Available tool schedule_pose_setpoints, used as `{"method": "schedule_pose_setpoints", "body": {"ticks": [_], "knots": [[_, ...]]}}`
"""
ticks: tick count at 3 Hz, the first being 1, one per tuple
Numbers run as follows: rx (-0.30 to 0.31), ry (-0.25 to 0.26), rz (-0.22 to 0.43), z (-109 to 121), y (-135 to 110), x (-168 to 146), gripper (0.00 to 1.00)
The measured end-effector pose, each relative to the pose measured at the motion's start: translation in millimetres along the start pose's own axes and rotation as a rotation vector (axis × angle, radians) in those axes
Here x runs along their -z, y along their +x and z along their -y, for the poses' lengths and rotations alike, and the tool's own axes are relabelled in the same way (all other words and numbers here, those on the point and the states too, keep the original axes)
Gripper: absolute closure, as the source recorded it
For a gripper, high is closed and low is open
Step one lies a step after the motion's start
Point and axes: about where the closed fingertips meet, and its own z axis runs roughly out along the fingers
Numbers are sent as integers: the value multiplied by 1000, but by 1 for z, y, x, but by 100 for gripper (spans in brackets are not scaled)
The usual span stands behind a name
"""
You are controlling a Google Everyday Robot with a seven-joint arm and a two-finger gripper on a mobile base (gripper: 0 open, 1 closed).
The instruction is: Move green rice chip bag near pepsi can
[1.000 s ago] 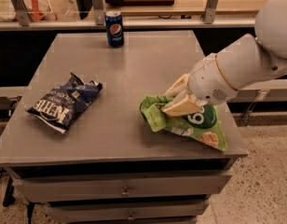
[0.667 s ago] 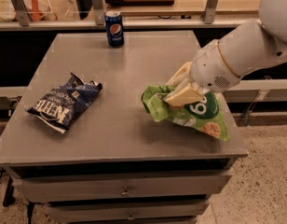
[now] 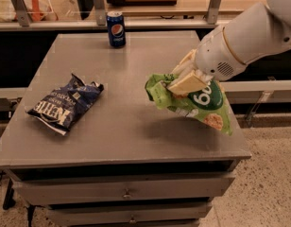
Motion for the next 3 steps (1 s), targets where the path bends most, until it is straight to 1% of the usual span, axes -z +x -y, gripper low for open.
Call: {"method": "schedule_pose_setpoints", "body": {"ticks": [1, 2, 3], "knots": [[-32, -5, -5, 0, 3, -9, 100], [-45, 22, -13, 33, -7, -26, 100], [-24, 80, -29, 75, -33, -35, 100]]}}
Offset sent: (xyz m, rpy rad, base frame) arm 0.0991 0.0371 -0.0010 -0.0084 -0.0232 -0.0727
